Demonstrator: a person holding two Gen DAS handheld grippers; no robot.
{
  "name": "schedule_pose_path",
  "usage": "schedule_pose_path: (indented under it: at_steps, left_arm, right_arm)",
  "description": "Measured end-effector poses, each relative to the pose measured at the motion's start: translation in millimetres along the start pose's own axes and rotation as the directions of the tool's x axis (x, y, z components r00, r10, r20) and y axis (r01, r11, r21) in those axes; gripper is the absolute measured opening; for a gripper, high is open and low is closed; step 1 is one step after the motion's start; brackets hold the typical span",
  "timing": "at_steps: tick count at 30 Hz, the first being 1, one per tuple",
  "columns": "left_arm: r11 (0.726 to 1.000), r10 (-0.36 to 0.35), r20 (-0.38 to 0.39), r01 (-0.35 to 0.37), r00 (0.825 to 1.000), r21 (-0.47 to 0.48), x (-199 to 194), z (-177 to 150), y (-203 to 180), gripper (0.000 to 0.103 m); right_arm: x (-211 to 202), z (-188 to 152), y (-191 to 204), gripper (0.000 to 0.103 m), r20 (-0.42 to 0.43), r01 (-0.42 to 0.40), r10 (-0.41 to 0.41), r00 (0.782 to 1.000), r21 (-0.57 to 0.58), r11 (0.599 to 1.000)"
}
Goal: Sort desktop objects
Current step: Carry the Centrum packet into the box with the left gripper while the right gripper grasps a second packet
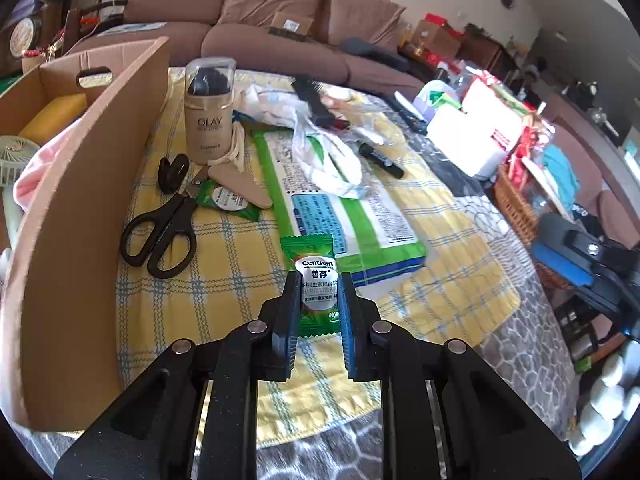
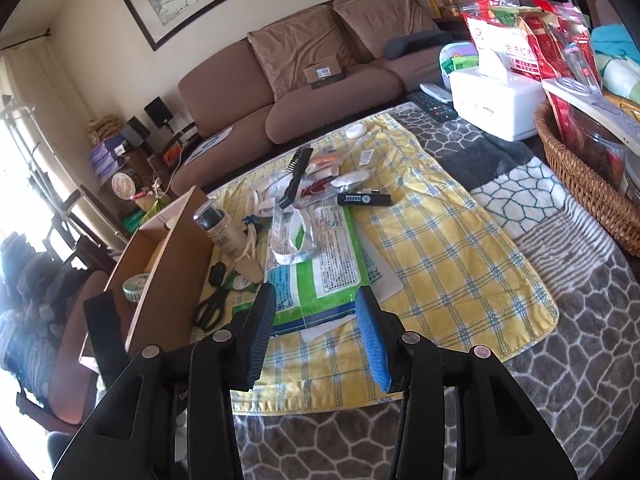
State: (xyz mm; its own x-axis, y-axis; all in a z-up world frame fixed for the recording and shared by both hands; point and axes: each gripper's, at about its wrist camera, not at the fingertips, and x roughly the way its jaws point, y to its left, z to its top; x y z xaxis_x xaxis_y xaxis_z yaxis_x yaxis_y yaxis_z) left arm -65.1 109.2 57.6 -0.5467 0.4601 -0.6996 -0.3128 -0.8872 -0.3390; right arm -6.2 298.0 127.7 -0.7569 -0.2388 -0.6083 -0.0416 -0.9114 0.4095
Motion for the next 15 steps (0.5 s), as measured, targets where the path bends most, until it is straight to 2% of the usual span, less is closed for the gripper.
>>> schedule_pose_path:
  at_steps: [5, 7, 13, 15]
  left_arm:
    - [0.995, -0.089, 0.041, 0.087, 0.995, 0.047, -56.8, 7.8, -8.2, 0.017]
    - [0.993, -0.099, 0.071, 0.094, 0.993, 0.068, -87.6, 18.1, -1.2, 0.017]
    - [0.998, -0.037, 0.111, 0.031, 0.993, 0.054, -157.2, 45.7, 63.8, 0.017]
    - [0.999, -0.015, 0.117, 0.011, 0.993, 0.035, -173.2, 50.8, 88.1, 0.017]
  right_arm:
    - [2.0, 0.8, 3.8, 0.044, -0.007, -0.028, 0.028, 1.0, -0.005, 1.0]
    - [2.2, 0.5, 9.4, 0.044, -0.008, -0.041, 0.041, 0.999, -0.025, 0.999]
    - [16.9, -9.2, 41.1, 0.044, -0.075, -0.113, 0.103, 0.992, -0.138, 0.984]
    - [27.5, -12.3, 54.7, 0.044, -0.108, -0.163, 0.146, 0.983, -0.177, 0.971]
